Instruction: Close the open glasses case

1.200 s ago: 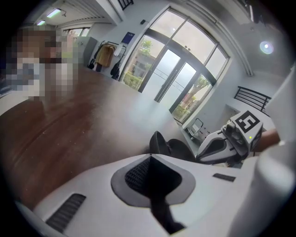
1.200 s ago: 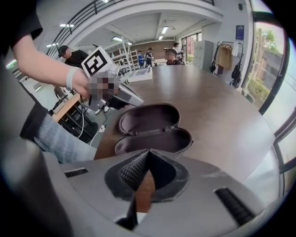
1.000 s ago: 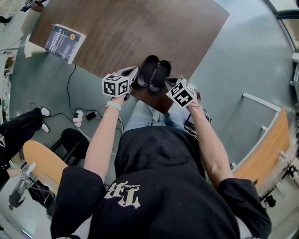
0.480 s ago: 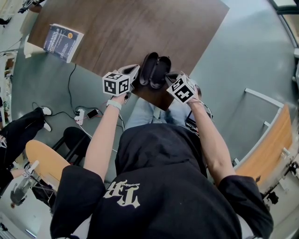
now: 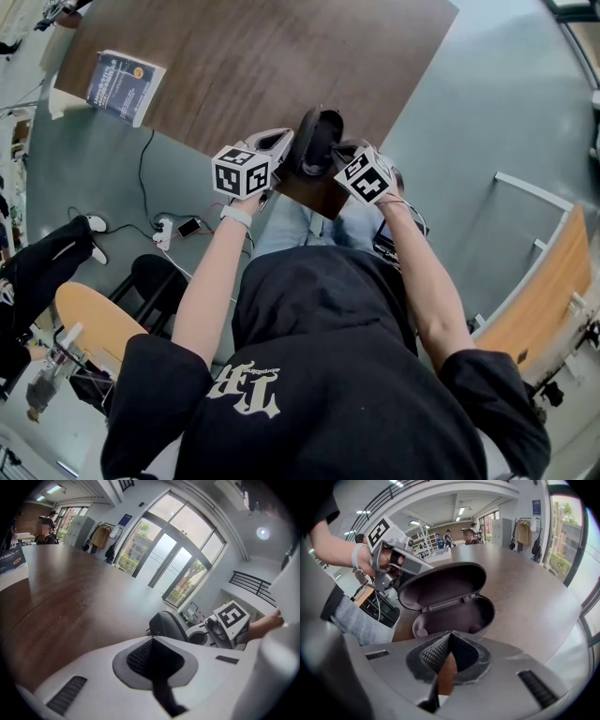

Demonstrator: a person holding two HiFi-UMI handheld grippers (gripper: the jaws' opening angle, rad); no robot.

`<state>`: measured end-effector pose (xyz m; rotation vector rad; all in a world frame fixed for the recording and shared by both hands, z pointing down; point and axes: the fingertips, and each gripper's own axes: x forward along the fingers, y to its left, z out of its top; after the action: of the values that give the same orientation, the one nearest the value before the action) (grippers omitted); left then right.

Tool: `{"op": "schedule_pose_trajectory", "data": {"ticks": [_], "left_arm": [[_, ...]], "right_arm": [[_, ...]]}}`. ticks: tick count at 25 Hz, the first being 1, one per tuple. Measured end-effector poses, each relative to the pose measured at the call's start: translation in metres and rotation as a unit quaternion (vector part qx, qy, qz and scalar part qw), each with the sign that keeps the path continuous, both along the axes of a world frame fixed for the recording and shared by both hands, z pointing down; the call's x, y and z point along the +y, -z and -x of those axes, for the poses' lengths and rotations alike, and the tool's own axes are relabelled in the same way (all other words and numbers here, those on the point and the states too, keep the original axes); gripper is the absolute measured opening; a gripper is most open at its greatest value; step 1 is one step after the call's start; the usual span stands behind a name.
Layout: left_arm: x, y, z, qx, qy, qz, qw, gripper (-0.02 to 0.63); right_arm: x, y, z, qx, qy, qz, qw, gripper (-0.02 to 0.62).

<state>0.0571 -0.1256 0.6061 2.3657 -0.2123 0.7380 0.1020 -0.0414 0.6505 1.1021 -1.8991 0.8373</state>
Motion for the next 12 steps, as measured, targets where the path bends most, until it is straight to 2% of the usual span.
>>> {"op": "schedule_pose_trajectory", "data": {"ticks": [12], "left_arm": [[0.026, 0.013, -0.017, 0.011, -0.024, -0.003, 0.9996, 0.005]], "right_arm": [[0.006, -0.005, 0.006, -0.011, -0.003, 0.004, 1.000, -0.012]]}}
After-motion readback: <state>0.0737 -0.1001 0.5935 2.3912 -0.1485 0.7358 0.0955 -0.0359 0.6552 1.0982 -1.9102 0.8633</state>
